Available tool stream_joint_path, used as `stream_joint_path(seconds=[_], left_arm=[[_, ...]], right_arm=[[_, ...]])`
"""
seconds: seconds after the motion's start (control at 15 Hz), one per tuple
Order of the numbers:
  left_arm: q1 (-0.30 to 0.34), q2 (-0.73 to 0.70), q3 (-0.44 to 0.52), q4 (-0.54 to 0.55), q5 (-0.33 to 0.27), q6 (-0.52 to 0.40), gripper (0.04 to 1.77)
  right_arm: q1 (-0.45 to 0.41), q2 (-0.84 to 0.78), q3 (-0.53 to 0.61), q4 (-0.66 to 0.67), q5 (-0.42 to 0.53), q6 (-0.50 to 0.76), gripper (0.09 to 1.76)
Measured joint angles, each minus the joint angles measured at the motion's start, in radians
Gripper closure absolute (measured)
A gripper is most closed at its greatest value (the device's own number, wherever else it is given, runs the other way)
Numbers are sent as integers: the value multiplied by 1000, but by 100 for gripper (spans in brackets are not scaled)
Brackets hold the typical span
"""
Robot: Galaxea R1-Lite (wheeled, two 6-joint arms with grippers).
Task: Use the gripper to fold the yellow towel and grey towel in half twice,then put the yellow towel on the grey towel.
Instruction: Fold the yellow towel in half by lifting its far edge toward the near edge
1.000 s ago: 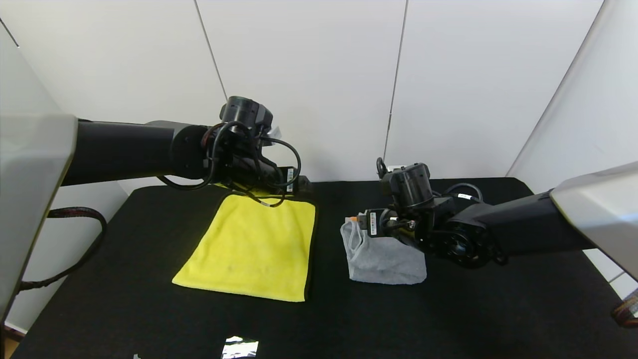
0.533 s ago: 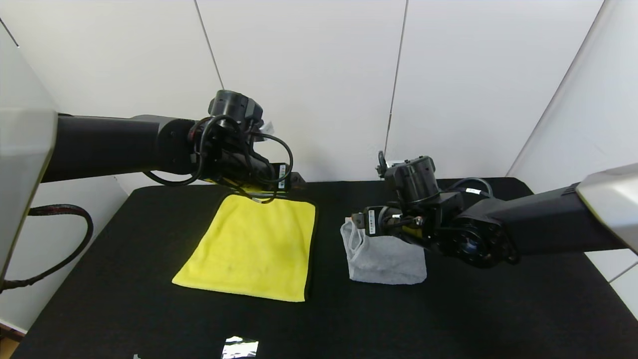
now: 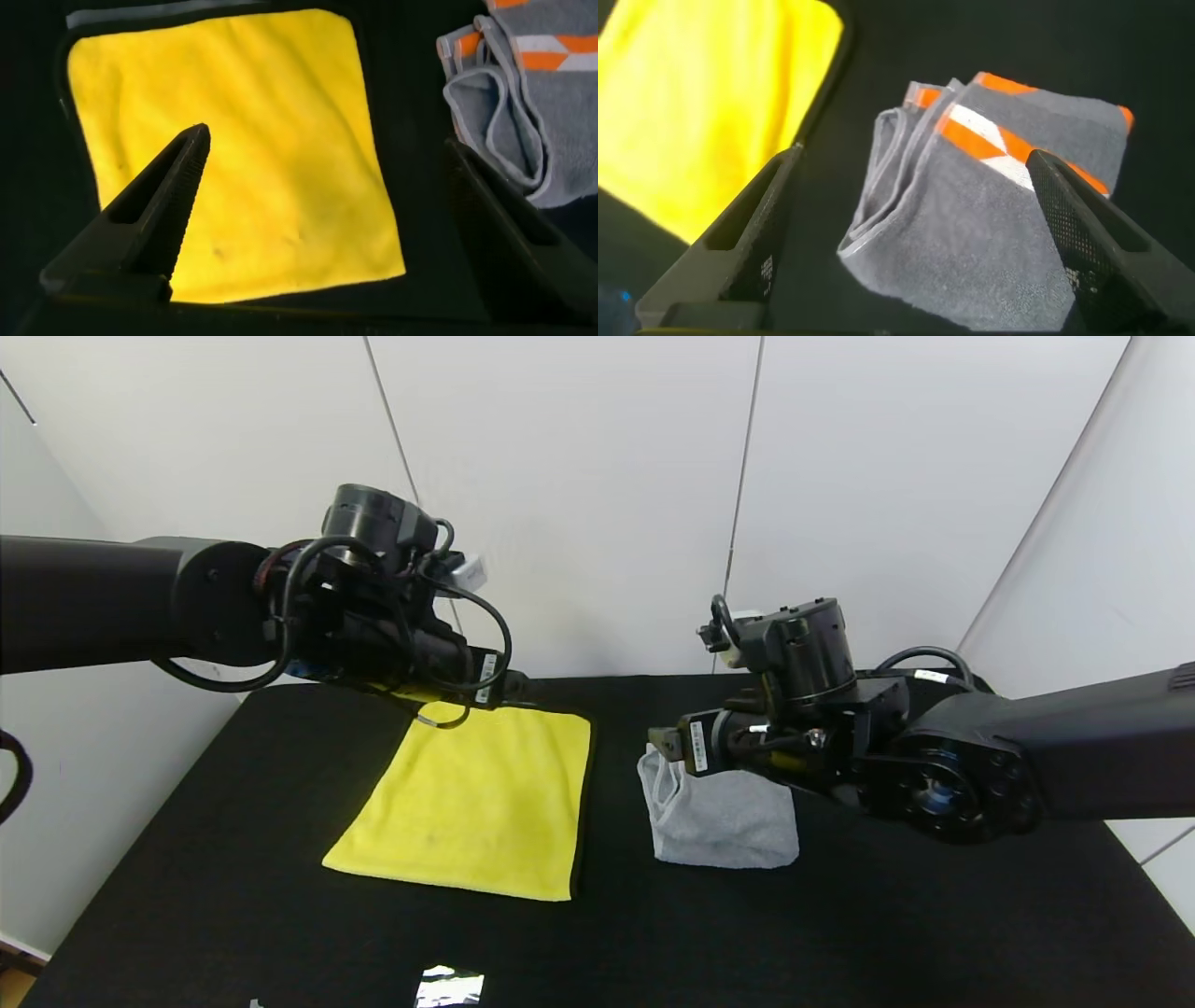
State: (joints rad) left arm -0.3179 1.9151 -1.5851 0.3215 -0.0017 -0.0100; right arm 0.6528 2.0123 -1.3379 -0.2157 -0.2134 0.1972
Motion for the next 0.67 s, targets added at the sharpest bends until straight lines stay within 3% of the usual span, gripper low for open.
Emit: stream_joint_path(seconds=[0.53, 0.67], left_arm=[[71, -160, 238, -1, -1, 93, 9], [107, -205, 296, 0, -21, 156, 9]], right_arm=[[67, -87, 96, 0, 61, -60, 14], [88, -93, 107, 1, 62, -78, 14]])
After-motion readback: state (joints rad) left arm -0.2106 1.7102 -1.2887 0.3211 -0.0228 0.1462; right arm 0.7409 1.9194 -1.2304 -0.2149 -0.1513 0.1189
